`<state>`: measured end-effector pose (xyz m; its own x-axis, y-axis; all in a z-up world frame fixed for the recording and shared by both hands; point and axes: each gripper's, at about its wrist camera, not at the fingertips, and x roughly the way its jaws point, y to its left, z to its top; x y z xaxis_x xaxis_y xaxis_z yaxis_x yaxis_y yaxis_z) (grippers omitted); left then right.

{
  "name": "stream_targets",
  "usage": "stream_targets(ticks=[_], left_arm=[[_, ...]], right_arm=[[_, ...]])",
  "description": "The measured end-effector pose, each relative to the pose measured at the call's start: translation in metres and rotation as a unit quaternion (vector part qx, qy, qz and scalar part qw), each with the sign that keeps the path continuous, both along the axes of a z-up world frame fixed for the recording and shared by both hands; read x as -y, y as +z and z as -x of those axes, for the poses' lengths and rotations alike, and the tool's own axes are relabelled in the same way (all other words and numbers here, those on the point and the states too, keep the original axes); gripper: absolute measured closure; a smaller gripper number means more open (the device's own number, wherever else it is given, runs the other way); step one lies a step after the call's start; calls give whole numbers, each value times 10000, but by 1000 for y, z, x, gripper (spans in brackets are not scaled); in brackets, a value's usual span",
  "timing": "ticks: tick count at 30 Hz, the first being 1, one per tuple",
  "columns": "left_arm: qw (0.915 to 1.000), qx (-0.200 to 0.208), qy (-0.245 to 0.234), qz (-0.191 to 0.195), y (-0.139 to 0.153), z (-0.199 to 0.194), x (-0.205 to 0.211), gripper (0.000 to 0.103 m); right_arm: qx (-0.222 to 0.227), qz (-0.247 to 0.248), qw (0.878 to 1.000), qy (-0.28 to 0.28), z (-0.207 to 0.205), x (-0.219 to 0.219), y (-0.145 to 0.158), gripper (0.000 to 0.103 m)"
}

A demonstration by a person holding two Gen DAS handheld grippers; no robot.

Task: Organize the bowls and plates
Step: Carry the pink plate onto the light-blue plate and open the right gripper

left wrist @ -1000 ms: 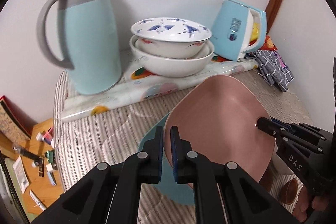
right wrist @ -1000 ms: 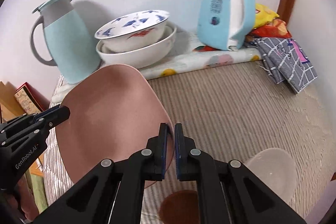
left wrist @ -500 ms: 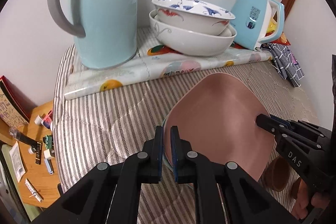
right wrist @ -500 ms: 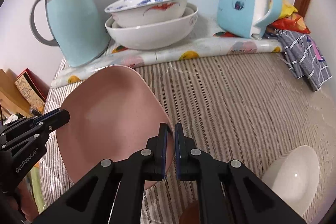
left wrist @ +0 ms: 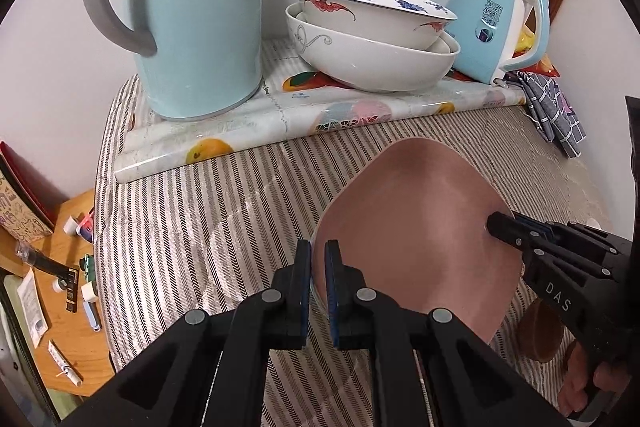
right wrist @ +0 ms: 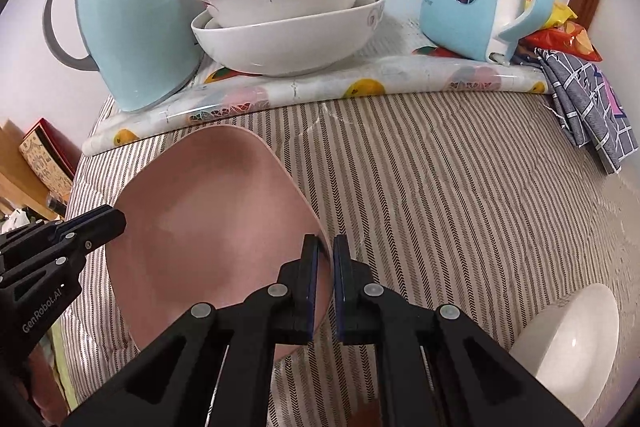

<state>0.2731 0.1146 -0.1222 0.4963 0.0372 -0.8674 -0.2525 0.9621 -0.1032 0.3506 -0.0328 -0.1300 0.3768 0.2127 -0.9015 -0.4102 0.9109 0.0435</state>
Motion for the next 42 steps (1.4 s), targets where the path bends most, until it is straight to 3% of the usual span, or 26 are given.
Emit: stream_targets(ticks=[8,12,17,22,27,31,33,42], left_arm=[[9999,-64,109,34,0,4,-4,95],[9999,-56,135,42,5,11,-4,94],[9999,2,111,14,15,20,1,93],[9999,141,17,-44,29,34,15,82],[9997,202,-101,-50,39,49,32,78],[9994,296,-184,-81,47,58,48,64],[9991,332,-235,-79,51,62,56,58],[9980,442,-433,-97,61,79,91,57]], right_arm=[[87,32,10000,16,5,4,8,94],[205,25,9998,-76,10,10,16,81],[360,-54,9991,-214,24,22,31,71],[540,-110,9980,-308,42,36,48,67],[687,-245,9962,-484,65,59,65,58],[780,-262,9944,-670,81,82,75,57],[799,-277,9933,-793,88,95,78,49],[984,-355,9872,-1207,120,150,88,47]])
